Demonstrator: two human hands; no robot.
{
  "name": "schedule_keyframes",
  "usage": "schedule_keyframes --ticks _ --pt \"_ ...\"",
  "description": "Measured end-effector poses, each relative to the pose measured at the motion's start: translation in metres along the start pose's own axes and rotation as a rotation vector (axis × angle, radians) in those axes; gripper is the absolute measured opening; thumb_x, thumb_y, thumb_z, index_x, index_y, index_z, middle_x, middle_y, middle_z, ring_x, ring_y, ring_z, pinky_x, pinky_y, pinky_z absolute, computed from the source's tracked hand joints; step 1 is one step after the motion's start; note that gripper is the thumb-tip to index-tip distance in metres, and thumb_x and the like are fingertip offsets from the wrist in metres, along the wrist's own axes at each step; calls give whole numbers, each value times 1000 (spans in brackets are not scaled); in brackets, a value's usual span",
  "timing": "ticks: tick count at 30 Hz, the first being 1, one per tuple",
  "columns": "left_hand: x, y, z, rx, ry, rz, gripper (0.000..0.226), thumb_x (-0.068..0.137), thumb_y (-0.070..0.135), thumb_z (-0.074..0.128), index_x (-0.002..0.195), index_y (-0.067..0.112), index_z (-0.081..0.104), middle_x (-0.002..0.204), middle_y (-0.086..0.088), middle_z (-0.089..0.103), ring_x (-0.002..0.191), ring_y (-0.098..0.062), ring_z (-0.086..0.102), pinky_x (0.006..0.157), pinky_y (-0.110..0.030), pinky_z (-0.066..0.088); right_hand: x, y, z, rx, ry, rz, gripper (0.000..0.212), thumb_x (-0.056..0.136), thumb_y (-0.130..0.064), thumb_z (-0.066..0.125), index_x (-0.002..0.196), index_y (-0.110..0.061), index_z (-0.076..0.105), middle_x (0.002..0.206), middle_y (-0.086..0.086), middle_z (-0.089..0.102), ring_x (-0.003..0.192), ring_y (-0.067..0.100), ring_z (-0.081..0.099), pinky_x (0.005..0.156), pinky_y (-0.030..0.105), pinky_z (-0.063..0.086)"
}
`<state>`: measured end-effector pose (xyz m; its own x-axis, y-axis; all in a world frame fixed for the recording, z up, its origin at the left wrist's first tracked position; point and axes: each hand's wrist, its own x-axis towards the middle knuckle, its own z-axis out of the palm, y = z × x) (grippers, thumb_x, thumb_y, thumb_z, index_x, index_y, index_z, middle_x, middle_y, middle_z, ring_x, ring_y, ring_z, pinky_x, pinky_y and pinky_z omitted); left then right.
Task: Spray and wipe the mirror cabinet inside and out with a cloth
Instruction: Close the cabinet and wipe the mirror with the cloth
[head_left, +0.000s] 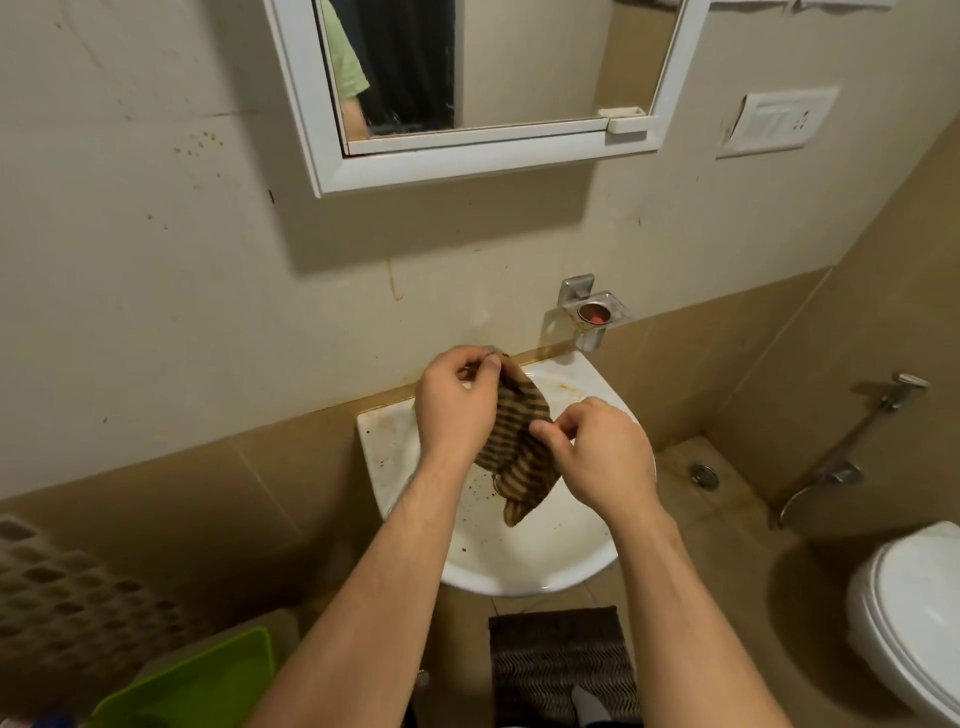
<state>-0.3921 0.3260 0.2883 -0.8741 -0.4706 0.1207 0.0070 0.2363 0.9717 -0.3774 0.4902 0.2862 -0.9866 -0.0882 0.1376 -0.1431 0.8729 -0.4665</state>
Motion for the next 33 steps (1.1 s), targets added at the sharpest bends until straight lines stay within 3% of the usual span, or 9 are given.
schedule_keyframes --ticks 3,8,12,14,18,20,24,29,33 --pt "6 9 -4 60 27 121 7 96 24 68 94 29 72 101 13 68 94 6 62 85 -24 54 -2 0 -12 -4 -115 -78 33 94 -55 64 69 -36 55 85 -12 59 81 12 58 65 34 46" --pt "13 15 -7 54 -20 84 7 100 25 64 95 23 69 85 11 69 86 -11 69 76 -32 59 4 -1 -35 10 -47 -155 29 97 -49 60 73 -33 60 87 -13 59 82 8 55 59 26 36" --pt "16 17 -7 465 -183 256 8 97 28 63 92 27 69 98 10 67 95 -11 63 83 -33 52 2 -8 -36 -62 -343 -74 36 99 -44 60 65 -30 57 75 -10 64 73 11 60 55 29 37" --pt "14 17 -4 581 -261 294 9 96 27 63 91 25 70 103 6 66 101 -18 62 90 -39 52 -2 -10 -36 -55 -363 -75 34 99 -43 61 68 -31 58 79 -10 65 75 13 61 59 32 45" --pt "15 17 -4 439 -296 252 13 94 26 66 82 32 66 90 16 67 91 -11 64 84 -35 54 -1 -8 -49 -22 184 -260 24 102 -44 55 83 -30 60 90 -12 56 76 8 54 59 27 46" --pt "18 19 -4 363 -268 226 13 95 27 65 83 32 65 89 16 70 88 -7 64 79 -30 53 8 -4 -56 58 356 -199 22 105 -39 50 87 -26 53 86 -11 51 70 7 50 56 23 39" --pt "22 15 -3 309 -238 84 22 96 26 65 76 33 63 70 20 67 74 5 61 66 -25 43 12 13 -44 49 128 51 26 108 -36 44 86 -23 44 77 -4 55 66 15 53 53 32 35" --pt "26 23 -5 166 -195 13 21 100 26 60 80 31 65 70 20 66 78 0 62 67 -26 43 15 13 -51 191 152 -10 28 107 -32 49 81 -25 46 72 -6 57 61 8 54 50 20 34" --pt "26 49 3 36 -229 147 15 104 33 56 90 29 61 80 10 65 75 -6 60 66 -26 44 10 4 -66 261 787 -70 15 105 -28 54 92 -20 54 97 -5 58 86 3 51 80 10 38"
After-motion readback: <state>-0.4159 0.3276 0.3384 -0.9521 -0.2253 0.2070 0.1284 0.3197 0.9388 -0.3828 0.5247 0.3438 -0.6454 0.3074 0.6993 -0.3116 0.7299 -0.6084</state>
